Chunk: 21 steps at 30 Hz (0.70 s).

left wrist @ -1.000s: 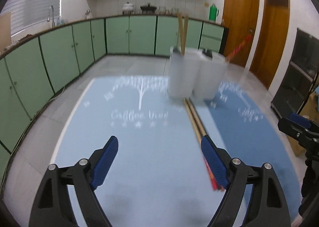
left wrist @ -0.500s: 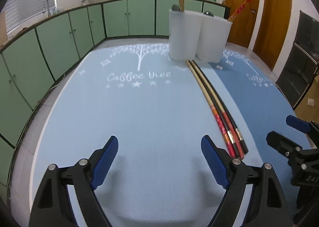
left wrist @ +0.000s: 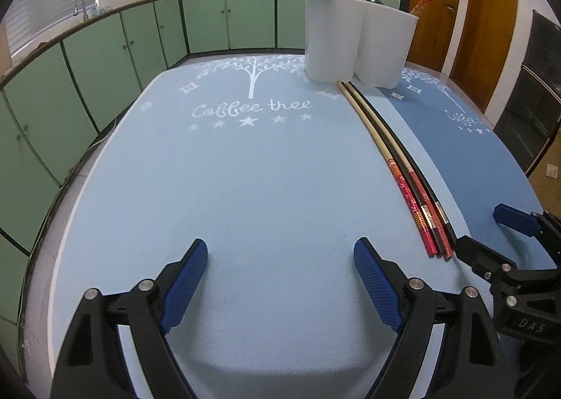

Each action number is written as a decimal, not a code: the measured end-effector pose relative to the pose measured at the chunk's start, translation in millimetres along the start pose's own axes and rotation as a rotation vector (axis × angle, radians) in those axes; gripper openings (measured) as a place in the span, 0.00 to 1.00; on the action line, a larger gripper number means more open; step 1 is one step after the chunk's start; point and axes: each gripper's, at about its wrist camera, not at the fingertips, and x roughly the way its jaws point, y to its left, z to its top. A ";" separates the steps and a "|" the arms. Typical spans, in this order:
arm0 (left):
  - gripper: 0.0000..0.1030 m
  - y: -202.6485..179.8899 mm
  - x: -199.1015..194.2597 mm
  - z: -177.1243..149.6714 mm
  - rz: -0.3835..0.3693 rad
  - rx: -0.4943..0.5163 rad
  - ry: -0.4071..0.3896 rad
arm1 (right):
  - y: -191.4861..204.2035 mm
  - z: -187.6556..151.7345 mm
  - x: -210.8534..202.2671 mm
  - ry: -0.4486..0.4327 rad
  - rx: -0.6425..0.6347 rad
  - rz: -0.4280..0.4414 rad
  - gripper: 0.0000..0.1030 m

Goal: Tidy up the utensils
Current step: 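Withdraw both open tools back toward the remaining chopsticks, then close the right tool on a black chopstick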

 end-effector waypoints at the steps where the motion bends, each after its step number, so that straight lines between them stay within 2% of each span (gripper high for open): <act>1: 0.81 0.4 0.2 -0.4 0.000 -0.001 0.001 | 1.8 -0.3 1.0 0.002 -0.007 -0.005 0.78; 11: 0.82 1.0 0.5 -1.3 0.000 -0.005 0.003 | -0.1 -3.8 0.9 0.006 -0.016 -0.056 0.73; 13: 0.82 0.0 0.8 -1.2 0.002 -0.001 0.004 | 0.1 -4.2 -0.2 0.005 -0.015 -0.050 0.68; 16: 0.82 -0.5 -0.1 -1.0 0.002 0.002 0.003 | 4.4 -3.2 0.1 0.000 -0.021 -0.027 0.57; 21: 0.82 -0.5 -0.2 -0.7 0.003 0.005 0.004 | 13.6 -0.1 2.1 0.002 -0.038 -0.006 0.29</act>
